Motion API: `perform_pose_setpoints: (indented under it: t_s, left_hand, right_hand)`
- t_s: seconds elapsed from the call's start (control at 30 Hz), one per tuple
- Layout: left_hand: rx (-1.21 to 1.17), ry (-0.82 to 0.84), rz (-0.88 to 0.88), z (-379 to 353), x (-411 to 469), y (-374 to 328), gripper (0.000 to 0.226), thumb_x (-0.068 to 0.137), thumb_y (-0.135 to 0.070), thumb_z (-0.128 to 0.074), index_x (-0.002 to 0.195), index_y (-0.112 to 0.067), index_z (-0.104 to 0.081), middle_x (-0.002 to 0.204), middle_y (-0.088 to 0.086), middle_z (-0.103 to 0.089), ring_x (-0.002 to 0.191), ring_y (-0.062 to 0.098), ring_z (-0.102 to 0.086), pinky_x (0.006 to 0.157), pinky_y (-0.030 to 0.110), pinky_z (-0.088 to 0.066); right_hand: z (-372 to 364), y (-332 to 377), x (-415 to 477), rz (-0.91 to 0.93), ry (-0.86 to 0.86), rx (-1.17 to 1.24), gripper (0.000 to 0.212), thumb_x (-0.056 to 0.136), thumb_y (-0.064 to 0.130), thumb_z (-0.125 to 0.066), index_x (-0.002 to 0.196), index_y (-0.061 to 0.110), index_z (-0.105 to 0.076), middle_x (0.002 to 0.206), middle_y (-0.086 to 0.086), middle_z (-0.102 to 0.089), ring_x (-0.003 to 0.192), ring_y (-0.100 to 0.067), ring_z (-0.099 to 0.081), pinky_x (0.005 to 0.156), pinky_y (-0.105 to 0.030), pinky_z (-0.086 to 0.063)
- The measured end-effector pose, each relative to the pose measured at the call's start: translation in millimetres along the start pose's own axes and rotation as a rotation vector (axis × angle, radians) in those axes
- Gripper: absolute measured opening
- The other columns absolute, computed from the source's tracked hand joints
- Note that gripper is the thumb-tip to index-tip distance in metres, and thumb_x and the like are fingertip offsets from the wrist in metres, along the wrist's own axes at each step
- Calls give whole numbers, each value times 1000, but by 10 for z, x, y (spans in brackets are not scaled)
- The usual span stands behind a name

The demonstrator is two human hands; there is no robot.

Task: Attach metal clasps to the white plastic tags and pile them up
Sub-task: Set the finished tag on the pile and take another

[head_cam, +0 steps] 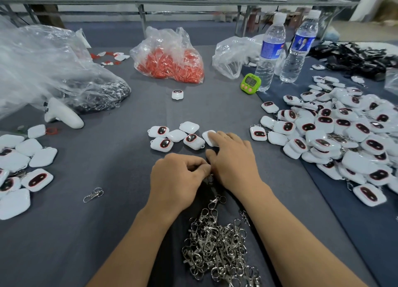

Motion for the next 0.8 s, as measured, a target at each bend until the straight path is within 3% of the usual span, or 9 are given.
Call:
perform_pose_setpoints:
  t_s: [0.13,0.3,0.47,0.6,0.67,0.73,0.8]
  left_hand:
    - [-19,-13,20,13,27,63,21,75,-32,-84,65,-46,-72,67,-34,-67,67,-15,-64,67,11,-48]
    - [-63,30,13,-34,23,101,18,77,-21,-83,80,-39,-80,72,-32,-70,68,-13,-65,63,0,-41]
    - [-125,13,-8,-57,16,41,34,78,-7,-76,89,-40,-80,81,-30,-72,76,-9,-66,68,1,-44]
    - [-188,-21,23,-63,25,42,30,81,-8,-76,84,-37,-82,75,-27,-72,70,-9,-65,61,1,-41]
    - [-208,-51,31,-67,29,49,26,83,-12,-77,85,-38,-82,71,-29,-71,68,-12,-65,60,0,-41]
    - [-216,-69,24,-73,31,50,25,84,-13,-78,86,-38,-81,73,-31,-71,73,-15,-66,65,-1,-42]
    - [-232,-76,18,-80,36,47,25,84,-14,-79,86,-39,-81,75,-31,-72,75,-14,-67,68,1,-45]
  right_hand:
    - [198,-102,-272,-112,-60,125,40,92,36,-66,132,34,-63,126,11,-68,123,-18,-54,100,-37,-31]
    - [357,-100,-504,-149,-61,30,29,88,45,-70,115,36,-63,107,10,-70,110,-19,-56,90,-35,-30]
    - [330,18,-482,-85,57,4,36,90,39,-60,126,36,-58,114,9,-61,109,-22,-58,87,-38,-37]
    - [350,-102,-471,-200,-30,402,15,85,29,-61,95,31,-71,81,12,-69,75,-9,-62,67,-26,-46]
    - [305,-219,-460,-292,-71,681,15,79,20,-62,85,29,-73,63,18,-66,57,-3,-58,55,-14,-41]
    - [239,-286,-442,-384,-70,923,15,73,22,-62,82,28,-73,53,18,-59,49,-1,-51,53,-17,-41]
    - [185,-308,-418,-413,-43,1019,21,68,25,-62,84,31,-74,52,19,-55,48,-1,-49,49,-19,-43]
Point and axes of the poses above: each hand's wrist, its own x-axis towards the middle knuckle, its own z-axis out of the back of the hand, y = z × x, the point moved 7 cm from there along x, towards the middle knuckle
